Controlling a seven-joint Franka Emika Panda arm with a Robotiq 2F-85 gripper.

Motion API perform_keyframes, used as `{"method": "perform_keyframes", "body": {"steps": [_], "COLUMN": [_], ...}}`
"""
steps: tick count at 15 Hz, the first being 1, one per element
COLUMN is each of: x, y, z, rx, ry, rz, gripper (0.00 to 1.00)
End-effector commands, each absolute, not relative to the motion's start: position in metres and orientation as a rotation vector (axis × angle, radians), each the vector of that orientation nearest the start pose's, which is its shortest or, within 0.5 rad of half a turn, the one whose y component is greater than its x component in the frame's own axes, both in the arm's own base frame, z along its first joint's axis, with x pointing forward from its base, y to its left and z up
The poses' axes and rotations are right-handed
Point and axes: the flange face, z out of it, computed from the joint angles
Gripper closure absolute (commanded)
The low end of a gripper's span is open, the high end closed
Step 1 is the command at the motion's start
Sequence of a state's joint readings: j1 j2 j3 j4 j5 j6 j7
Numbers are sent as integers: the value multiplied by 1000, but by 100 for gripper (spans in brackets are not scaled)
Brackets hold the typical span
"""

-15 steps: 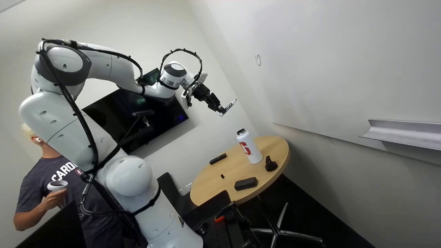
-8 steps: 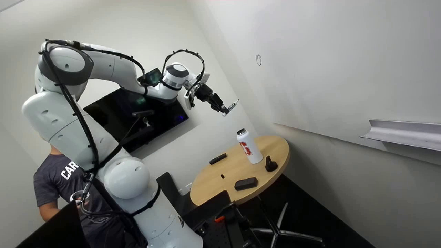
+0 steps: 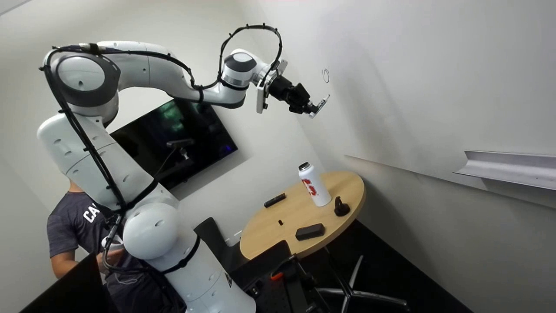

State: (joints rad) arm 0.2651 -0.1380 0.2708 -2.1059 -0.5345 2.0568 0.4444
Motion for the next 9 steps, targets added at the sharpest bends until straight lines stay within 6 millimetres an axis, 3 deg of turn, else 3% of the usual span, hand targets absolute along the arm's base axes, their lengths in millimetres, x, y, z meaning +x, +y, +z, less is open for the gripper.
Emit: {"method": "perform_keyframes", "body": {"steps": [1,5,6,9], "x": [469,466,470,490], "y": [245,252,251,237], "z": [493,489,486,488], "rx": [-3471,-3469,-3480,-3484], "ry": [-569,-587,-568,-463], "rz": [-554,-549,-512,-519], "gripper": [80,80,95,95]}}
